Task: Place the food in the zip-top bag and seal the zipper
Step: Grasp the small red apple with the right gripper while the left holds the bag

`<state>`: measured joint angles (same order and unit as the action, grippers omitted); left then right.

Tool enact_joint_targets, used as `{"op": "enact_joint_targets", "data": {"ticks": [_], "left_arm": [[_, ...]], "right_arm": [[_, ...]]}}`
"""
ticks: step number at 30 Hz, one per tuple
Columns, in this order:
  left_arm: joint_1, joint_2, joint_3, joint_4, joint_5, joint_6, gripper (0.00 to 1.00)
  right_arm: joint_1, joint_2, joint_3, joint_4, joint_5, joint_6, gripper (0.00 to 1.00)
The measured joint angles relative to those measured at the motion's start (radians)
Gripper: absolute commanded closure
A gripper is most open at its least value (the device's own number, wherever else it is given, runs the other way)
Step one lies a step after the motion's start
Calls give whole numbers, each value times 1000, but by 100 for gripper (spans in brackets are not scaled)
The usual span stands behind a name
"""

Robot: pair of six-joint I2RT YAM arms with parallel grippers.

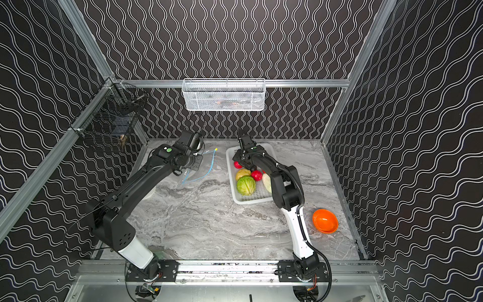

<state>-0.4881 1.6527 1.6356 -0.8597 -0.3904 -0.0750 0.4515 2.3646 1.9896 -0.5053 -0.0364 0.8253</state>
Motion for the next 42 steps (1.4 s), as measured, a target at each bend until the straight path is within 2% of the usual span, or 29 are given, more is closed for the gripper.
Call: {"op": "enact_joint_targets", "data": {"ticks": [8, 13, 42], "left_arm": [[0, 0, 0, 0, -5, 0, 100], [0, 4, 0, 0, -10, 0, 100], [0, 36, 34, -10, -10, -2, 100]], "right_arm": [[-9, -6, -27, 35, -26, 1, 54], [-9, -27, -61, 59, -27, 4, 59], [-47, -322, -437, 327, -130, 72, 64]]}}
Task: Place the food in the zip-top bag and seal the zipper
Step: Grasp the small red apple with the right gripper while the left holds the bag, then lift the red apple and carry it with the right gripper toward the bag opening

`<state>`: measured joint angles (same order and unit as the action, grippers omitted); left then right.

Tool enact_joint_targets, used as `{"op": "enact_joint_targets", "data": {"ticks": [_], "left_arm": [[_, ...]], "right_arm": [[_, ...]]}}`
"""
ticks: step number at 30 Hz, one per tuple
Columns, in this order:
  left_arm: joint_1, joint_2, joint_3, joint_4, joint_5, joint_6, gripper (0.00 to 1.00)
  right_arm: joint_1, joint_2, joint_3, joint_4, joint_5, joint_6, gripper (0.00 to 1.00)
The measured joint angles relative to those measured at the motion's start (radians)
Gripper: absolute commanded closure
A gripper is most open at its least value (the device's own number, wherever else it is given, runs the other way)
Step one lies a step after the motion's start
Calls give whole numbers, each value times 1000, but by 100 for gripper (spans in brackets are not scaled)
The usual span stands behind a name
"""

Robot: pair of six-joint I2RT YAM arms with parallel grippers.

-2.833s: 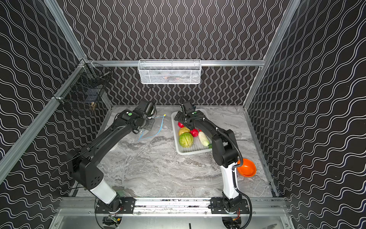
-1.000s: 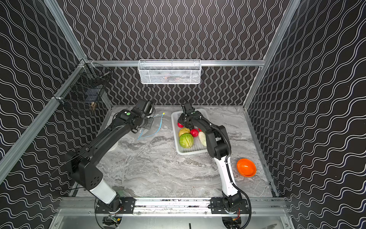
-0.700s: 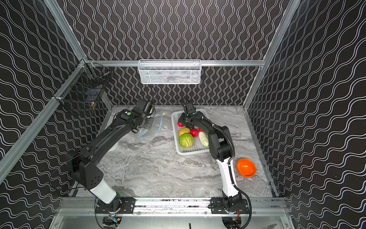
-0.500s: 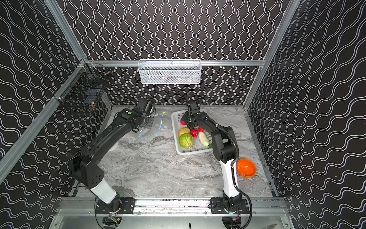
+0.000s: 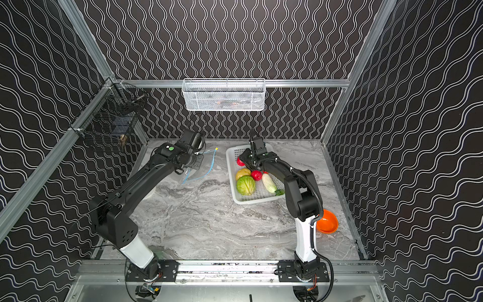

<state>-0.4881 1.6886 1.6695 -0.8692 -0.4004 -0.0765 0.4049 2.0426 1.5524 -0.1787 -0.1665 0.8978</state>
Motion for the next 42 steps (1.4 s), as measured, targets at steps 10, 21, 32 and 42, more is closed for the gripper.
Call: {"op": "enact_joint_targets", "data": {"ticks": [10, 21, 32, 42], "left_arm": [[0, -3, -20, -1, 22, 0, 100], [0, -6, -23, 0, 49, 0, 100], [0, -16, -33, 3, 60, 1, 100], [0, -16, -34, 4, 64, 1, 100]], "right_arm": [[-13, -123, -150, 90, -33, 26, 65], [-19, -287, -299, 208, -59, 53, 66], [-18, -414, -417, 315, -64, 59, 68], [14, -500, -481, 412, -84, 58, 68]]}}
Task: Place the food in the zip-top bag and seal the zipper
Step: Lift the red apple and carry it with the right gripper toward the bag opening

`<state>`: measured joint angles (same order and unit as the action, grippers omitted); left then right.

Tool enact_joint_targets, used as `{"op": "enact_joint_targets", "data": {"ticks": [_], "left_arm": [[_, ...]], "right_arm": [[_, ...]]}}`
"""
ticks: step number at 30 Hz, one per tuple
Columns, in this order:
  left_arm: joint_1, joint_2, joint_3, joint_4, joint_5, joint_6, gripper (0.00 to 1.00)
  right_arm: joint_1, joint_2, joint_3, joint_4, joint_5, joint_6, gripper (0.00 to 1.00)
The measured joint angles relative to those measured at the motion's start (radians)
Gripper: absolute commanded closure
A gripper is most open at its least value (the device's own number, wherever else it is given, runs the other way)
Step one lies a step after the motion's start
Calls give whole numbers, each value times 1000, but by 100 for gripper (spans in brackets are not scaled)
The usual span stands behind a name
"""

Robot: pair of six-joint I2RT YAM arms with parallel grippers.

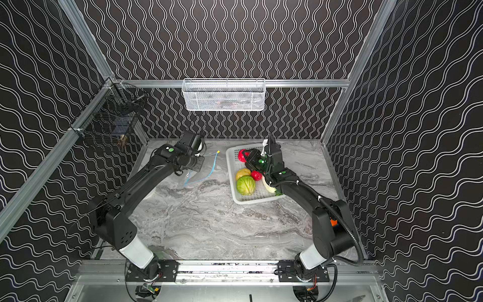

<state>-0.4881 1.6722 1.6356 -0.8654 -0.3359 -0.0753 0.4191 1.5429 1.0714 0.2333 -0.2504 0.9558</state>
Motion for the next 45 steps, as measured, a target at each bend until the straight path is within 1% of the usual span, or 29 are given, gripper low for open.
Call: {"op": "enact_joint_targets", "data": {"ticks": [2, 7, 11, 15, 21, 26, 33, 37, 45], "left_arm": [[0, 0, 0, 0, 3, 0, 100], [0, 0, -1, 1, 10, 0, 100], [0, 0, -1, 2, 10, 0, 100], [0, 3, 3, 0, 10, -1, 100], [6, 17, 64, -20, 60, -25, 100], [6, 25, 62, -24, 77, -29, 100], [6, 27, 68, -28, 77, -30, 100], [6, 27, 74, -30, 77, -30, 100], [6, 21, 63, -31, 77, -30, 100]], "right_arm": [[18, -21, -16, 18, 13, -7, 68], [103, -73, -32, 53, 53, -64, 68], [138, -76, -11, 62, 85, -105, 68], [164, -70, 1, 80, 87, -127, 68], [201, -45, 1, 98, 92, -129, 68], [233, -16, 23, 102, 91, -129, 68], [251, -3, 47, 106, 92, -130, 69], [269, 4, 39, 118, 105, -127, 71], [302, 58, 51, 130, 117, -84, 71]]}}
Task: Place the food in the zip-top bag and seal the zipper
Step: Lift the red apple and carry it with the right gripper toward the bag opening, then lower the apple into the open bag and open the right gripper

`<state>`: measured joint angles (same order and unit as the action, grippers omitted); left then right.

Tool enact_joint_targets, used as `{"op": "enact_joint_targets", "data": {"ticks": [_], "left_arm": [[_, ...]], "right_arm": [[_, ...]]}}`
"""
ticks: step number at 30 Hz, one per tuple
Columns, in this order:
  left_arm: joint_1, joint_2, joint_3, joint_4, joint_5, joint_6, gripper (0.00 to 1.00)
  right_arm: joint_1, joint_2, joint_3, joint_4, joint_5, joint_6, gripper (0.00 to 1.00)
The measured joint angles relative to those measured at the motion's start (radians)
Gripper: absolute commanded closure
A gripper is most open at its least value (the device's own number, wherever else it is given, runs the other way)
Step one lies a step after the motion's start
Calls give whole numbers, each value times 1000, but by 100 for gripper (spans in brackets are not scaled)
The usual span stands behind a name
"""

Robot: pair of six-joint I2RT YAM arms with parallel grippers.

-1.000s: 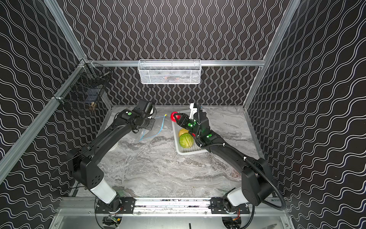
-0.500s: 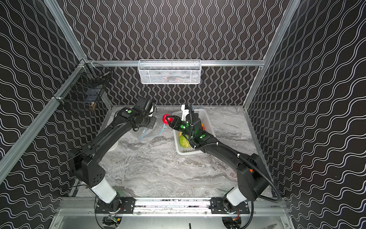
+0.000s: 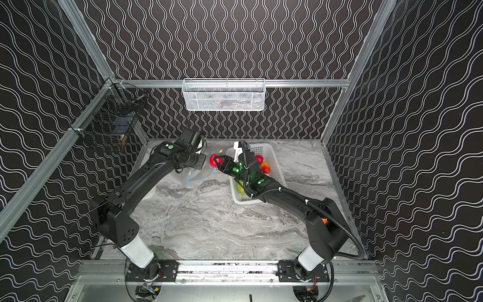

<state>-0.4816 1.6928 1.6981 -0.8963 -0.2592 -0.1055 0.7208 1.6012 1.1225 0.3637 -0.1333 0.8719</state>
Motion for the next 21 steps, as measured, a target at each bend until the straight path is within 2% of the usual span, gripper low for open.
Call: {"op": "enact_joint_targets", "data": {"ticks": [13, 21], "left_arm": [[9, -8, 2, 0, 8, 0, 100], [20, -27, 1, 0, 34, 0, 100]], "right_arm": [[46, 85, 68, -8, -1, 11, 66], [50, 143, 136, -36, -3, 23, 46]]}}
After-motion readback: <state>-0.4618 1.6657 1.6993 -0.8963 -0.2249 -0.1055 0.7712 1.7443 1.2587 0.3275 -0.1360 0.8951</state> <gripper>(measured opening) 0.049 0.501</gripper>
